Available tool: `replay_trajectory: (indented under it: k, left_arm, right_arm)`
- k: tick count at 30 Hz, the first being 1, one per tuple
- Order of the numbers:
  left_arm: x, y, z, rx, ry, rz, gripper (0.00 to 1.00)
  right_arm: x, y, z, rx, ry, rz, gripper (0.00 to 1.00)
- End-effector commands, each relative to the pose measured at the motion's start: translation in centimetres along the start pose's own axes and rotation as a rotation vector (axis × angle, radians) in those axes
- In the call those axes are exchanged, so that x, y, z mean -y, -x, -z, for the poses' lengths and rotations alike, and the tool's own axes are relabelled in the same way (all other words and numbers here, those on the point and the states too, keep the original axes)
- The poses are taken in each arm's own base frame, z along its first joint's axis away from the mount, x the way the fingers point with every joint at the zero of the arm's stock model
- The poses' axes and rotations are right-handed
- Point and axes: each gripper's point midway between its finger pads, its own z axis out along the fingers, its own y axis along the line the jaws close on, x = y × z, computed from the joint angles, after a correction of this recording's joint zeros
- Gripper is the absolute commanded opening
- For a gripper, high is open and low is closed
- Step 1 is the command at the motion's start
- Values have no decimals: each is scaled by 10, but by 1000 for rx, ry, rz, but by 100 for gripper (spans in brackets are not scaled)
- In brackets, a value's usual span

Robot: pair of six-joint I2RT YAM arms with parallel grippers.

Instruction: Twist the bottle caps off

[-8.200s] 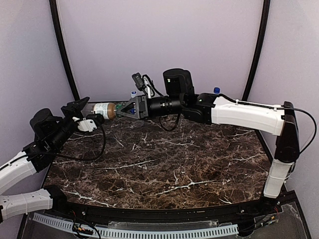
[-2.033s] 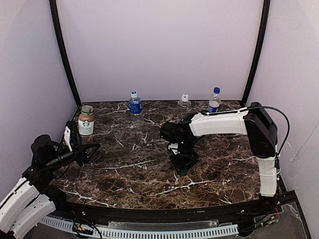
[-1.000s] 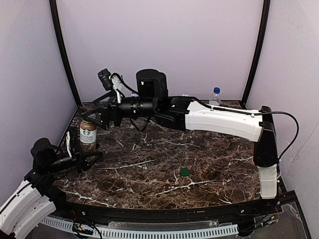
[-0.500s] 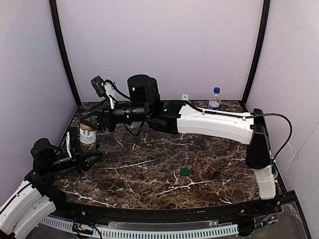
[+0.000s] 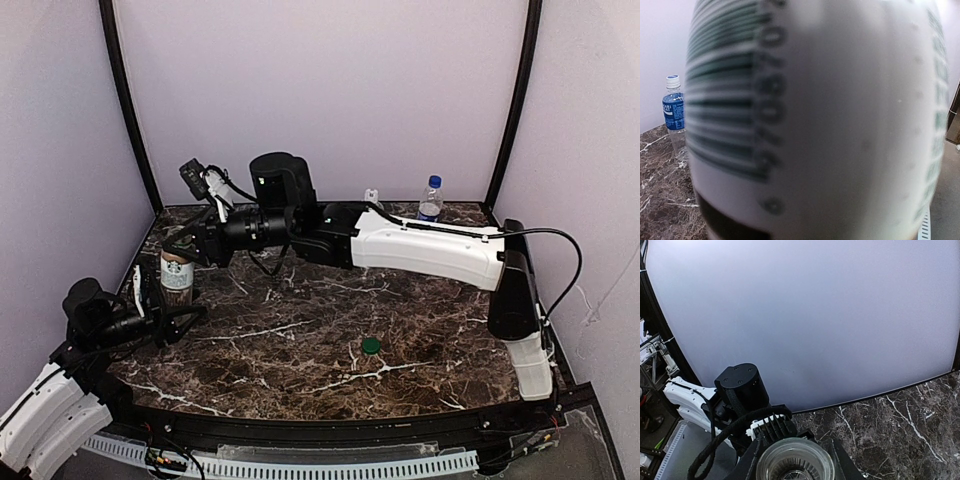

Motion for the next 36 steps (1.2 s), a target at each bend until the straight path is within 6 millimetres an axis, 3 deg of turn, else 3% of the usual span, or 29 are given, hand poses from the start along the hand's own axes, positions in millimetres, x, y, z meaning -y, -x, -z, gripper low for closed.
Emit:
replay_trajectory:
  k: [1, 3, 5, 7, 9, 12, 14, 18, 21, 26, 31, 36]
  left_arm:
    - [0, 0, 0, 11, -4, -10, 30]
    - [-1, -1, 0, 9, 0, -6, 42]
    - [-3, -2, 0, 7, 10, 1, 87]
    - [-7, -4, 0, 4, 32, 16, 97]
    - [-11, -5, 0, 1, 53, 21, 99]
    - [-13, -8, 0, -7, 65, 24, 99]
    - [-12, -9, 1, -10, 60, 21, 99]
    - [-16, -8, 1, -6, 79, 14, 99]
    - [-16, -8, 2, -4, 81, 14, 99]
    - [-16, -8, 2, -2, 78, 10, 99]
    - [-15, -8, 2, -2, 77, 4, 99]
    - [-14, -7, 3, 0, 74, -6, 99]
  right_arm:
    - [-2, 8, 5, 6, 9, 14, 9]
    - [-1, 12, 12, 10, -1, 19, 0]
    - [4, 16, 23, 11, -27, 17, 0]
    - [16, 17, 38, 8, -90, 16, 0]
    - [34, 20, 63, 10, -202, 23, 0]
    - [79, -3, 120, -37, -462, -8, 0]
    - [101, -4, 178, -28, -661, -21, 0]
    - [144, -56, 304, -80, -1085, -113, 0]
    - [151, -94, 398, -92, -1354, -206, 0]
    - [140, -145, 527, -7, -1720, -345, 0]
    - [140, -180, 598, -44, -1916, -421, 0]
    - [132, -189, 639, -56, -2096, -398, 0]
